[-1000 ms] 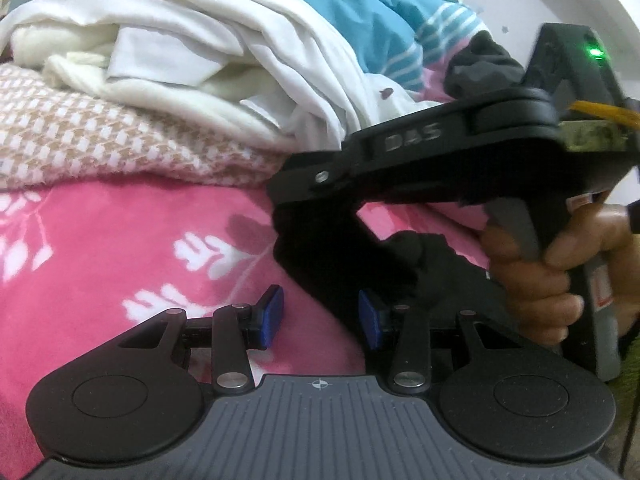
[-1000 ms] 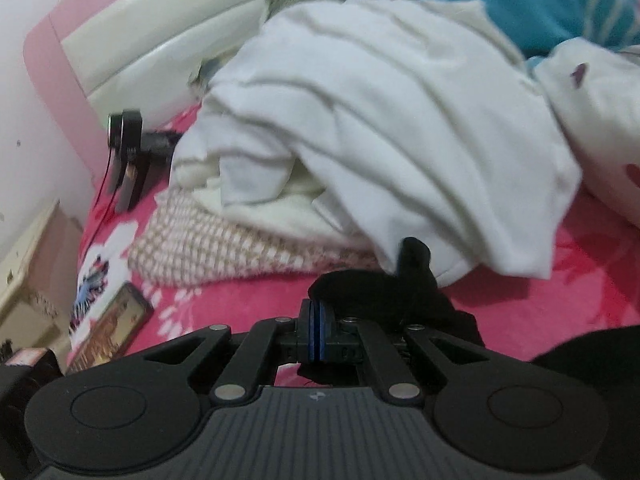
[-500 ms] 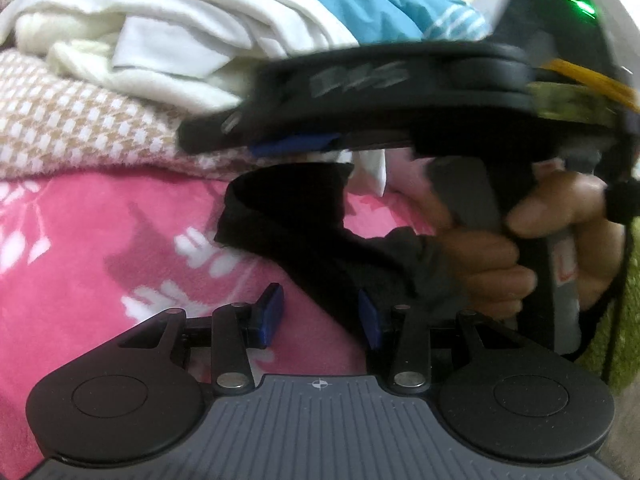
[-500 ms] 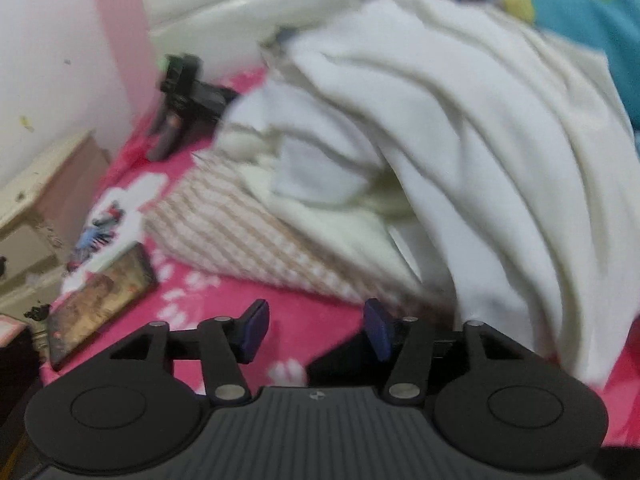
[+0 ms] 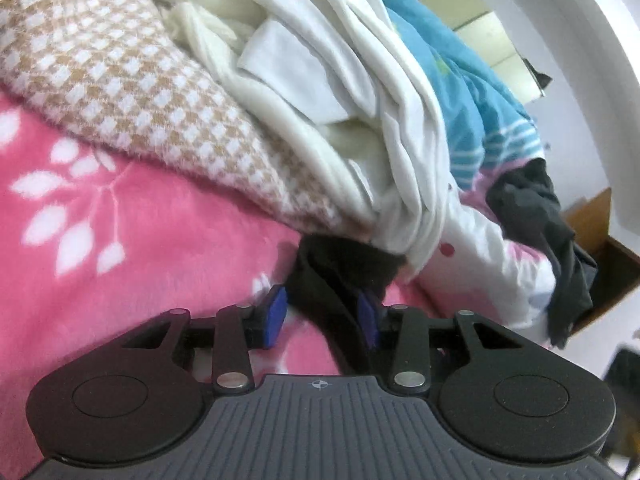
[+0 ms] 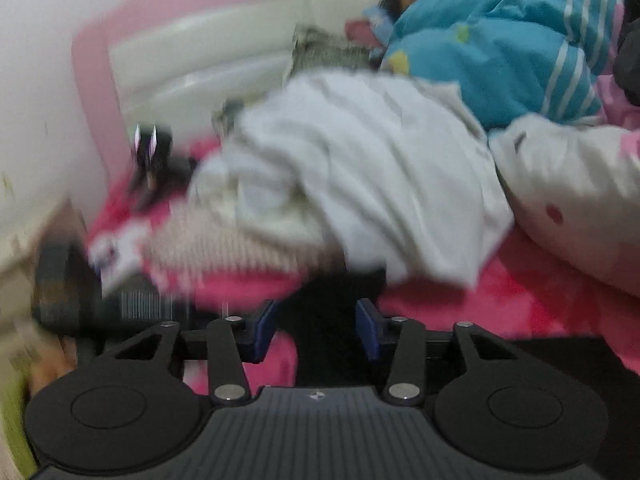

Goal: Fold clothes

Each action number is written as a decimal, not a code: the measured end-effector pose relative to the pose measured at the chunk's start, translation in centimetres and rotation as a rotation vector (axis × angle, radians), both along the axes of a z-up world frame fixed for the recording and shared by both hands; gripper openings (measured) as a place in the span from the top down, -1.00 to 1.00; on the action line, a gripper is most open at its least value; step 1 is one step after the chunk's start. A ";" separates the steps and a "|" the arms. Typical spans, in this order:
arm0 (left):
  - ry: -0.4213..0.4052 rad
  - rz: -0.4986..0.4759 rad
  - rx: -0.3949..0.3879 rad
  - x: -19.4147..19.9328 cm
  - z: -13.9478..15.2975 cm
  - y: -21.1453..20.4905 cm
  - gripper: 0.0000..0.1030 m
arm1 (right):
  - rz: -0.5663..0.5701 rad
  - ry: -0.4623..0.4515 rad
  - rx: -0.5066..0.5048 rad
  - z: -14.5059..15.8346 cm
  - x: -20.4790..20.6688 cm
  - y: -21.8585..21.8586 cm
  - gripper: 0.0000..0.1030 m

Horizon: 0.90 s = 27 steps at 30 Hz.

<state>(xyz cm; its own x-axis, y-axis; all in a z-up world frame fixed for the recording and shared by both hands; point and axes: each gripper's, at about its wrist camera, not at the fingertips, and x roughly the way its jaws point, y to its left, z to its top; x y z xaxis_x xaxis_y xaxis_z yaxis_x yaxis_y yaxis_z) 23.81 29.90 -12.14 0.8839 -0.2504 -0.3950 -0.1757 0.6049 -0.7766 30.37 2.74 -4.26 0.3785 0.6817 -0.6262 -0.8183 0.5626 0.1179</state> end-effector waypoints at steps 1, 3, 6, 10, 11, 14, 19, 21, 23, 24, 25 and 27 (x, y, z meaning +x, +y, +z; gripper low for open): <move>0.006 0.009 0.010 0.3 0.0 -0.2 0.33 | 0.010 -0.013 -0.027 -0.6 -0.6 0.4 0.20; 0.017 0.028 0.036 1.1 0.1 -0.5 0.39 | 0.026 -0.039 -0.077 -1.8 -1.5 1.3 0.27; 0.027 0.054 0.065 1.5 0.0 -0.7 0.61 | 0.049 -0.088 -0.128 -3.1 -2.3 2.5 0.35; 0.032 0.075 0.072 1.7 -0.3 -0.5 0.90 | 0.070 -0.141 -0.186 -4.6 -3.0 3.8 0.65; 0.032 0.077 0.075 1.6 -0.2 -0.5 0.91 | 0.072 -0.153 -0.192 -4.7 -3.1 3.8 0.77; 0.033 0.088 0.075 1.2 0.1 -0.3 0.95 | 0.077 -0.185 -0.201 -4.9 -3.6 4.0 0.91; 0.049 0.136 0.067 -0.2 0.8 0.7 0.96 | 0.116 -0.210 -0.174 -4.4 -4.6 4.0 0.91; 0.080 0.136 0.092 -0.1 0.6 0.5 0.97 | 0.140 -0.204 -0.182 -4.8 -4.7 4.4 0.91; 0.107 0.136 0.111 0.2 0.4 0.3 0.96 | 0.148 -0.188 -0.196 -5.4 -4.6 4.9 0.87; 0.115 0.136 0.122 0.3 0.3 0.2 0.96 | 0.144 -0.189 -0.198 -5.6 -4.6 5.1 0.87; 0.121 0.136 0.132 0.4 0.3 0.1 0.96 | 0.140 -0.190 -0.200 -5.7 -4.5 5.2 0.86; 0.123 0.135 0.154 0.5 0.5 -0.1 0.96 | 0.124 -0.152 -0.157 -4.7 -3.8 4.5 0.67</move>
